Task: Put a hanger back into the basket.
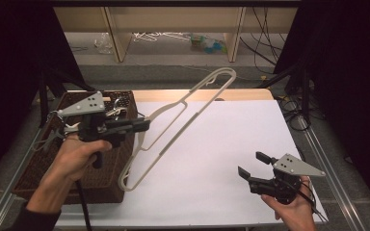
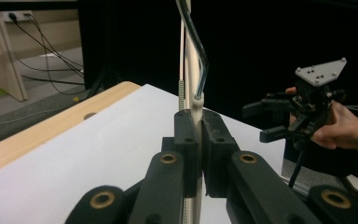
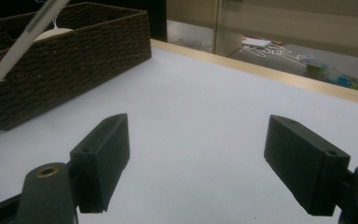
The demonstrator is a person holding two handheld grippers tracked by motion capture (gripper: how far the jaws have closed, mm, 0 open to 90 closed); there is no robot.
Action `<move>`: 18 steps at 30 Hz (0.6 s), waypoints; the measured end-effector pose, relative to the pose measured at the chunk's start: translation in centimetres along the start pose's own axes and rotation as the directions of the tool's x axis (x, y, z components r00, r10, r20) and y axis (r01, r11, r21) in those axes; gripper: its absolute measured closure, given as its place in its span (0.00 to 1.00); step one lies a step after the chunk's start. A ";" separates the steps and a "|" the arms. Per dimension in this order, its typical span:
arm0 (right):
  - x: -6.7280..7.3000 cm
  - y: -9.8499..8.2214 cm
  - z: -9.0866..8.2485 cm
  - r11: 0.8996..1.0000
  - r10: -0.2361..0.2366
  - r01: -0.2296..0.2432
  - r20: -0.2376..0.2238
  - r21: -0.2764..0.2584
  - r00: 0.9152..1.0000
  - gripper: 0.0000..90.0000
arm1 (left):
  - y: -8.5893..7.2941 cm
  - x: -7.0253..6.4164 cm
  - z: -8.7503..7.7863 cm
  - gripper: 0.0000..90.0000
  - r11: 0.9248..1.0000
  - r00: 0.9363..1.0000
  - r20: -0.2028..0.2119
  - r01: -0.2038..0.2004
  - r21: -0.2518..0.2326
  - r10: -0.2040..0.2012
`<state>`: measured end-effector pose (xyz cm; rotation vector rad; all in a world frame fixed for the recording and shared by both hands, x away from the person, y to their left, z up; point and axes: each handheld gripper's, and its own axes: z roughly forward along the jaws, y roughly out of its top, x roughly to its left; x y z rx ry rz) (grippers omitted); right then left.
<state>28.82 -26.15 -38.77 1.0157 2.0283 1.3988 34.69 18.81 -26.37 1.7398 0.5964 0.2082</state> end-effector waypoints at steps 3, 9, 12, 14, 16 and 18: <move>0.0 -0.1 0.0 1.000 -0.008 0.008 0.000 -0.004 1.000 0.26 | 0.5 0.3 -0.9 0.95 1.000 1.000 -0.013 -0.010 -0.003 0.010; -0.1 -0.3 0.2 1.000 -0.016 0.016 0.002 -0.025 1.000 0.25 | 2.1 0.9 -3.7 0.95 1.000 0.997 -0.070 -0.026 -0.009 0.025; -0.2 -0.5 0.2 1.000 -0.010 0.010 -0.002 -0.008 1.000 0.25 | 2.7 1.4 -4.9 0.95 0.999 0.993 -0.108 -0.042 -0.001 0.041; -0.3 -0.5 0.3 1.000 -0.014 0.014 -0.001 -0.013 1.000 0.25 | 2.8 1.9 -5.4 0.95 0.999 0.990 -0.135 -0.042 0.004 0.042; -0.2 -0.5 0.2 1.000 -0.003 0.002 -0.006 -0.007 1.000 0.25 | 2.7 2.5 -6.0 0.95 0.999 0.987 -0.159 -0.037 0.012 0.039; -0.2 -0.5 0.1 1.000 -0.009 0.009 -0.005 -0.005 1.000 0.25 | 2.5 3.2 -6.6 0.95 0.999 0.982 -0.185 -0.033 0.021 0.037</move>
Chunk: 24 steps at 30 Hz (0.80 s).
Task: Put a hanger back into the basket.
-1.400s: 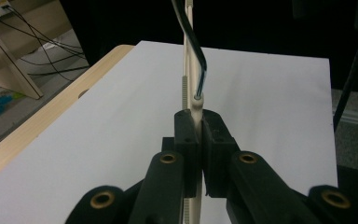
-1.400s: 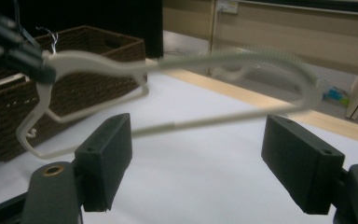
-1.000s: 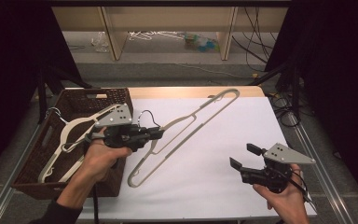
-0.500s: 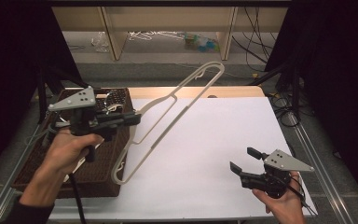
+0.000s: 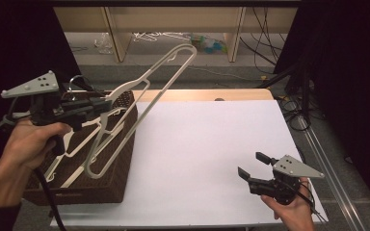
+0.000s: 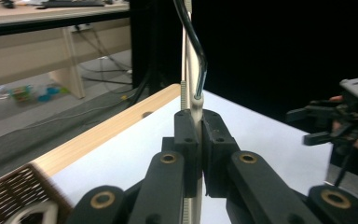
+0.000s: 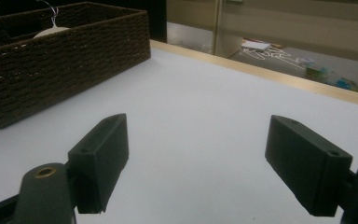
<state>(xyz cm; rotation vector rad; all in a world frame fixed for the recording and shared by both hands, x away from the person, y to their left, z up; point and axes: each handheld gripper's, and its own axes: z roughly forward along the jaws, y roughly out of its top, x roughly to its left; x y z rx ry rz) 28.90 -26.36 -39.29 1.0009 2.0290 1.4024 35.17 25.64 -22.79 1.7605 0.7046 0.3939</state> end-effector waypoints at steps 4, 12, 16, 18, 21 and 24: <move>0.0 -0.1 0.1 1.000 0.007 -0.007 -0.005 0.003 1.000 0.25 | -0.7 1.9 -1.2 0.95 0.999 0.998 -0.053 0.024 0.021 -0.023; -0.2 -0.3 0.1 1.000 0.007 -0.007 -0.003 0.001 1.000 0.25 | -2.2 7.8 -3.6 0.95 0.949 0.944 -0.131 -0.286 0.134 0.303; -0.2 -0.3 0.1 1.000 0.009 -0.009 -0.001 0.007 1.000 0.25 | -3.1 9.4 -4.3 0.95 0.920 0.912 -0.159 -0.349 0.179 0.377; -0.2 -0.4 0.2 1.000 0.012 -0.012 -0.006 0.003 1.000 0.25 | -3.7 11.0 -4.8 0.95 0.870 0.869 -0.145 -0.435 0.231 0.473; -0.2 -0.4 0.3 1.000 0.005 -0.005 -0.001 0.007 1.000 0.25 | -4.4 12.5 -5.3 0.95 0.837 0.840 -0.144 -0.476 0.269 0.524; -0.2 -0.5 0.3 1.000 0.007 -0.007 -0.001 0.010 1.000 0.25 | -4.9 13.1 -5.5 0.95 0.823 0.830 -0.140 -0.485 0.296 0.539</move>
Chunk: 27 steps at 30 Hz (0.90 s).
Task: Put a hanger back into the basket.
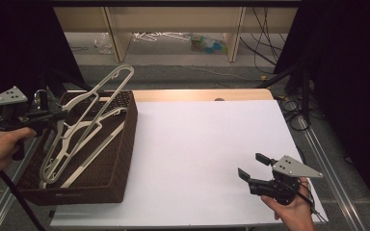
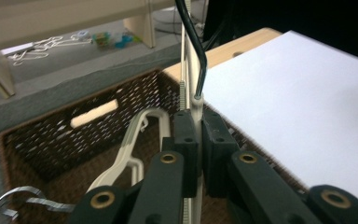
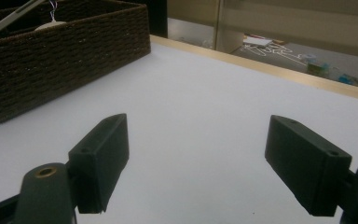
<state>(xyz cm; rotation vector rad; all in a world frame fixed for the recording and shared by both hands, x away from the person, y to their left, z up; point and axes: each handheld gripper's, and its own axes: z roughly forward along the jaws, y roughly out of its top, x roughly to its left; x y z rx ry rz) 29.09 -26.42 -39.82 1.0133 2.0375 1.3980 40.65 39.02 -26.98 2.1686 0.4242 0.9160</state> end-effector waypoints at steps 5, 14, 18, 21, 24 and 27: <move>-0.1 -0.1 0.0 1.000 -0.006 0.006 0.000 0.004 1.000 0.25 | -2.1 -0.1 0.3 0.95 0.996 0.996 0.015 0.082 0.040 -0.083; -0.1 -0.1 0.1 1.000 -0.005 0.005 0.001 0.010 1.000 0.25 | -4.9 -0.2 2.0 0.95 0.990 0.993 0.028 0.115 0.085 -0.118; -0.3 -0.1 0.0 1.000 -0.017 0.017 0.005 0.008 1.000 0.25 | -5.6 -0.3 2.7 0.95 0.986 0.990 0.046 0.124 0.114 -0.130; -0.4 -0.1 -0.1 1.000 -0.012 0.012 0.006 0.006 1.000 0.25 | -5.8 -0.2 2.9 0.95 0.985 0.989 0.045 0.132 0.107 -0.138; -0.4 0.0 -0.1 1.000 -0.002 0.002 0.005 0.004 1.000 0.25 | -5.9 -0.2 3.3 0.95 0.984 0.990 0.066 0.119 0.134 -0.128; -0.3 -0.1 -0.1 1.000 -0.004 0.004 0.000 0.015 1.000 0.25 | -6.2 -0.2 4.1 0.95 0.980 0.987 0.068 0.136 0.144 -0.147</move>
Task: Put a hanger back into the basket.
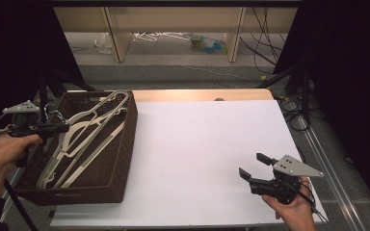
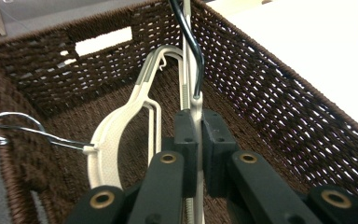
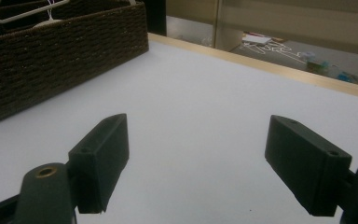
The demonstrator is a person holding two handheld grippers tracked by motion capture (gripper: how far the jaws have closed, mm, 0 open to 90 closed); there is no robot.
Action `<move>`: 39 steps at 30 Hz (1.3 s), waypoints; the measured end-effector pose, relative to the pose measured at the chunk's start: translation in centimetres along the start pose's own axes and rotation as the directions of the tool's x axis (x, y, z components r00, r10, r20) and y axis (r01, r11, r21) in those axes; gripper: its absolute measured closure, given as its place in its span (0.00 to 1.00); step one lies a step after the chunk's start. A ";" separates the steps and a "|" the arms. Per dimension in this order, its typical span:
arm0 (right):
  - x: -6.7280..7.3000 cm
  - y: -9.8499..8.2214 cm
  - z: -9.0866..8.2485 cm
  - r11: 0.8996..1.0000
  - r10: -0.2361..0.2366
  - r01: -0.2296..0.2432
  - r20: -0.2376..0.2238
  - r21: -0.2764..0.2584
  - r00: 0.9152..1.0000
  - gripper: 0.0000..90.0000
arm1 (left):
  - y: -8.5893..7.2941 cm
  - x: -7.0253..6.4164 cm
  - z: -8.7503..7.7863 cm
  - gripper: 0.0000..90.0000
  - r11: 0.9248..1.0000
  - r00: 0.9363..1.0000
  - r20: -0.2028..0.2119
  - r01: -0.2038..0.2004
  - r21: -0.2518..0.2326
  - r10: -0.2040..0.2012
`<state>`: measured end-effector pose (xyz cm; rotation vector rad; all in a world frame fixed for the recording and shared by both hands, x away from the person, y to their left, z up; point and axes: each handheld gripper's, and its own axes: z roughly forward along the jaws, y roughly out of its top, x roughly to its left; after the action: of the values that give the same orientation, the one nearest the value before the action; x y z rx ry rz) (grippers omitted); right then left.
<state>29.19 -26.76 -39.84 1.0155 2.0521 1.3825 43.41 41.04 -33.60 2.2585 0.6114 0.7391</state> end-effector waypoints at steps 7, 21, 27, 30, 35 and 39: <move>-0.1 -0.1 0.1 1.000 0.007 -0.007 -0.001 -0.009 1.000 0.25 | -0.7 -3.8 2.4 0.95 0.851 0.849 0.054 0.524 0.037 -0.525; -0.3 -0.2 0.0 1.000 -0.014 0.014 0.018 0.004 1.000 0.25 | -3.0 -3.2 4.4 0.89 0.830 0.827 -0.091 0.558 0.017 -0.554; -0.3 -0.3 0.1 1.000 0.004 -0.004 0.002 0.012 1.000 0.25 | -3.6 -2.7 4.6 0.79 0.860 0.855 -0.139 0.509 0.041 -0.499; -0.3 -0.3 0.1 1.000 0.004 -0.004 0.002 0.010 1.000 0.25 | -4.0 -2.7 4.0 0.74 0.870 0.868 -0.180 0.483 0.099 -0.462; -0.2 -0.3 0.2 1.000 0.006 -0.006 0.002 0.010 1.000 0.25 | -3.6 -3.4 3.2 0.62 0.820 0.803 -0.247 0.571 0.052 -0.543; -0.2 -0.2 0.2 1.000 0.002 -0.002 0.003 0.006 1.000 0.25 | -2.5 -4.4 2.6 0.58 0.815 0.794 -0.220 0.580 -0.005 -0.566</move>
<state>29.41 -26.89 -40.14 1.0217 2.0553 1.3753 41.33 38.87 -38.40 1.8879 1.3686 0.6491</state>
